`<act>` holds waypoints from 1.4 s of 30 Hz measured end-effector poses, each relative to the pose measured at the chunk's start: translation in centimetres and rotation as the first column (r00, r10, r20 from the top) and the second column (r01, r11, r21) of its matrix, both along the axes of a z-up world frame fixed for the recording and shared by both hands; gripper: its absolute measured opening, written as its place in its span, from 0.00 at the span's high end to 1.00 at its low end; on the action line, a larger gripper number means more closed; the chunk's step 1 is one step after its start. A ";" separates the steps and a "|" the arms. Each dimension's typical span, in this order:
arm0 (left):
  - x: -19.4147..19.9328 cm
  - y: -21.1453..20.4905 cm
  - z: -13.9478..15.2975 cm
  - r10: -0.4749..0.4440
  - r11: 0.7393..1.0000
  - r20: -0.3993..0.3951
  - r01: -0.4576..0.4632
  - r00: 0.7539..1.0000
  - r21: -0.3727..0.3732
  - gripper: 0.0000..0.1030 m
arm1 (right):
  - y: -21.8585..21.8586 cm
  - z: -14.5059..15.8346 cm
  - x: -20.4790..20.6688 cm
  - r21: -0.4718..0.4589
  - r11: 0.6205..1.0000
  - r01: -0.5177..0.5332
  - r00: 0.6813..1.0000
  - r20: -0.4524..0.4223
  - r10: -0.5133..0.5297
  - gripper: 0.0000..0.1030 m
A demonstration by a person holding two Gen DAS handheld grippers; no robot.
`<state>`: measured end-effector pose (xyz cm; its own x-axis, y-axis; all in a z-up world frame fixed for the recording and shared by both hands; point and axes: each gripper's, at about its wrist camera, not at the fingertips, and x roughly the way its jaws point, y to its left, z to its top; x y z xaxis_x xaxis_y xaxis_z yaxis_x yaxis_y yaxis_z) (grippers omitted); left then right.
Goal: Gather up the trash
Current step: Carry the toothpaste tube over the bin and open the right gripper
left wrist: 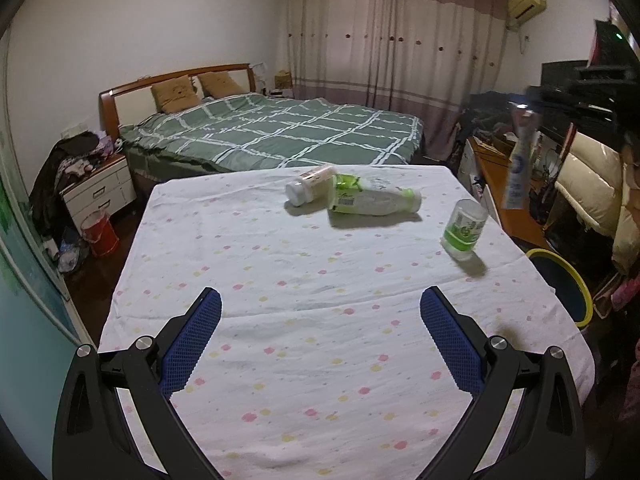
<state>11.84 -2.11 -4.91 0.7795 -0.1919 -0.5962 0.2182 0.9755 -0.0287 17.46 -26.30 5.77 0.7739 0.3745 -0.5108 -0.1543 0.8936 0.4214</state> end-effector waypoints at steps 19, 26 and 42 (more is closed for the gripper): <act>2.5 -11.5 0.4 -0.244 0.969 -0.001 0.244 0.970 0.035 0.05 | -23.8 -12.9 -8.8 -0.035 0.866 0.499 0.844 -0.208 -0.495 0.97; 5.4 -15.9 -0.7 -0.302 0.951 -0.026 0.303 0.953 0.065 0.05 | -26.2 -16.2 -9.1 -0.051 0.843 0.535 0.811 -0.249 -0.530 0.76; 12.4 -18.4 -5.6 -0.229 0.969 -0.162 0.241 0.960 0.054 0.05 | -23.9 -15.9 -9.1 -0.065 0.868 0.492 0.841 -0.225 -0.493 0.70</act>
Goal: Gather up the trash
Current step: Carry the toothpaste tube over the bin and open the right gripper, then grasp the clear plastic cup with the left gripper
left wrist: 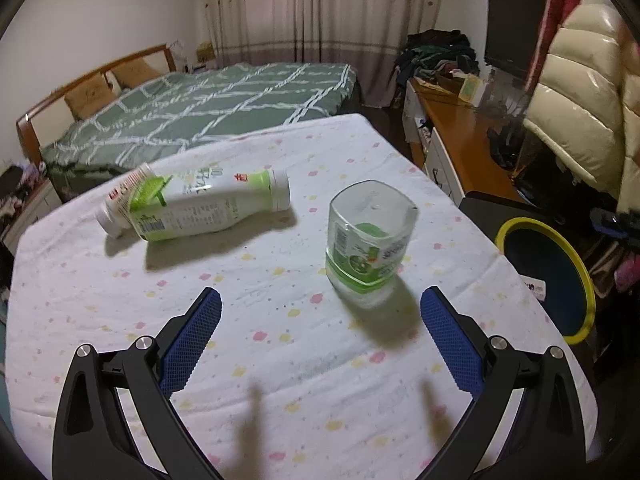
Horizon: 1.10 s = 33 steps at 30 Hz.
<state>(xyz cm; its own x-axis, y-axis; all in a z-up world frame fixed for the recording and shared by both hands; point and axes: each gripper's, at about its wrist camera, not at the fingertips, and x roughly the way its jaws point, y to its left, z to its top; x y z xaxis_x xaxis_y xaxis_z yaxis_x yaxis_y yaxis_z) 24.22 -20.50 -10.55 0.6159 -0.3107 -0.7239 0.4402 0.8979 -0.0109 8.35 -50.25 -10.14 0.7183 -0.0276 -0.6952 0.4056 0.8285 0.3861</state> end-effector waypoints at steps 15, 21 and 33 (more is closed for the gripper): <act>5.9 -2.3 -1.4 0.085 0.996 -0.059 -0.085 0.995 -0.007 0.05 | 0.6 -0.9 -0.3 0.025 0.999 -0.024 1.000 0.000 0.024 0.70; 7.1 -3.4 -1.5 0.083 0.997 -0.047 -0.083 0.995 0.002 0.05 | 0.2 -0.9 -0.9 0.025 1.000 -0.016 1.000 0.000 0.016 0.70; 7.6 -5.4 -2.3 0.027 0.999 -0.025 -0.026 0.999 0.041 0.20 | -0.1 -1.5 -1.3 0.040 0.999 -0.015 1.000 -0.005 0.015 0.70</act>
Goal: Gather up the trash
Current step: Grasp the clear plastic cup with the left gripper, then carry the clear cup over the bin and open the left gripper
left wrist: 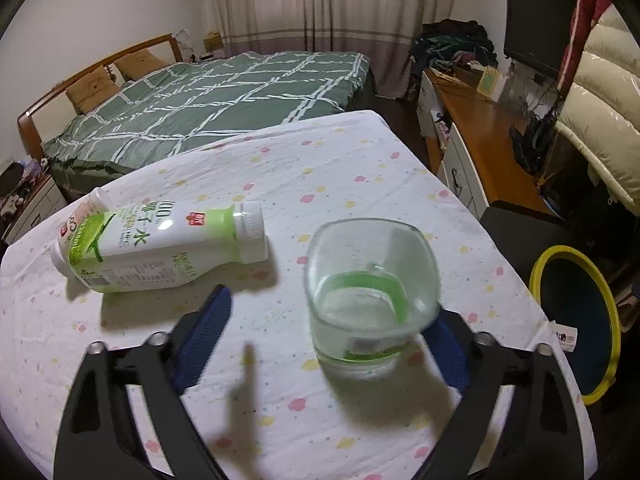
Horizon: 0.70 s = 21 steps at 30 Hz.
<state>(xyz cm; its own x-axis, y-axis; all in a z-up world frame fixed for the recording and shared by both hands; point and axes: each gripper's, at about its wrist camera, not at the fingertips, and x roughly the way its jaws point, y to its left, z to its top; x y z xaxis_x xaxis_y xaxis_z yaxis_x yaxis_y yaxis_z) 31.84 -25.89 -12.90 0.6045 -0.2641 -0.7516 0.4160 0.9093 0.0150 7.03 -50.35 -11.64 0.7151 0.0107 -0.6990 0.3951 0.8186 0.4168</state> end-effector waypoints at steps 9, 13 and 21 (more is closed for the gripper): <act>-1.1 -0.6 0.4 -0.056 0.998 -0.009 0.056 0.998 -0.006 0.51 | 0.4 -0.5 -1.2 0.008 1.000 0.005 1.000 0.008 -0.005 0.70; -2.8 -1.0 1.1 -0.088 0.996 -0.008 0.088 0.996 -0.011 0.51 | 0.9 -1.1 -2.7 0.013 1.000 0.009 1.000 0.009 -0.010 0.70; -7.9 -4.0 4.5 -0.213 0.976 0.015 0.214 0.977 -0.033 0.51 | 1.9 -1.2 -7.9 -0.021 0.998 0.063 0.998 0.031 -0.063 0.70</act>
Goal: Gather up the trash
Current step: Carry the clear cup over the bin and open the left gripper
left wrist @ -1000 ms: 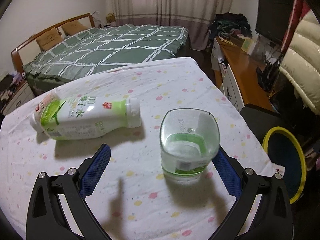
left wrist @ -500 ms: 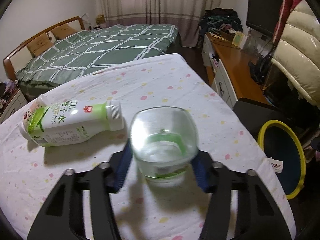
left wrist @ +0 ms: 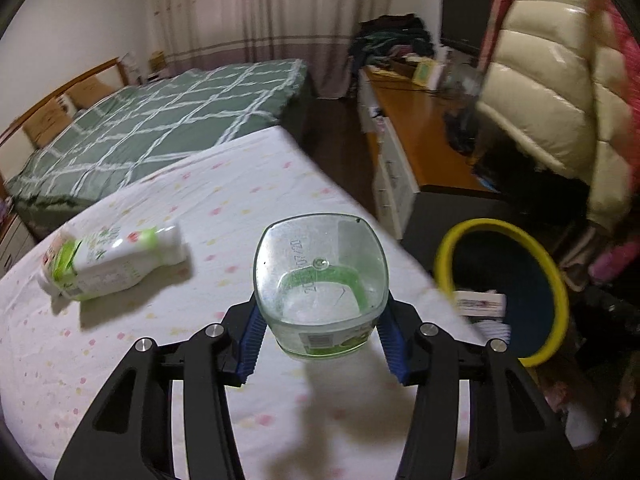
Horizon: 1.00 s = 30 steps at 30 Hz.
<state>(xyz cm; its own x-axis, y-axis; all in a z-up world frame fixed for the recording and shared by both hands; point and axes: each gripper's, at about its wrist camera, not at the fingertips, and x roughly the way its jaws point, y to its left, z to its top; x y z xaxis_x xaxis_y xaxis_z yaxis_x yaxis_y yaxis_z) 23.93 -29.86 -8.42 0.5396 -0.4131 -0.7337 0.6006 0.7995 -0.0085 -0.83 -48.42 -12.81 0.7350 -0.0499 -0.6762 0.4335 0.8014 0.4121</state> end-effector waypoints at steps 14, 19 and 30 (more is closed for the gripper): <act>-7.5 -13.4 1.6 -0.285 0.959 -0.037 0.285 0.958 -0.006 0.51 | -2.3 -1.0 -7.7 0.008 0.992 0.123 0.992 0.012 -0.123 0.70; -7.3 -17.7 -0.5 -0.319 0.947 -0.055 0.320 0.946 0.026 0.51 | -2.7 -1.4 -9.2 0.011 0.990 0.140 0.990 0.003 -0.140 0.70; -5.9 -17.8 1.3 -0.258 0.965 0.010 0.258 0.966 -0.053 0.22 | -1.8 -1.1 -8.7 0.006 0.992 0.126 0.992 -0.006 -0.126 0.69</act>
<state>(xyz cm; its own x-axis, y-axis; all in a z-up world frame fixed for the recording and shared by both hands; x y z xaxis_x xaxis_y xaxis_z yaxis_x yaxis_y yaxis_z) 18.07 -47.70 -7.15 0.4122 -0.5772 -0.7050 0.7863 0.6162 -0.0447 -9.51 -50.23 -13.96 0.7195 -0.1372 -0.6808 0.5330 0.7375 0.4147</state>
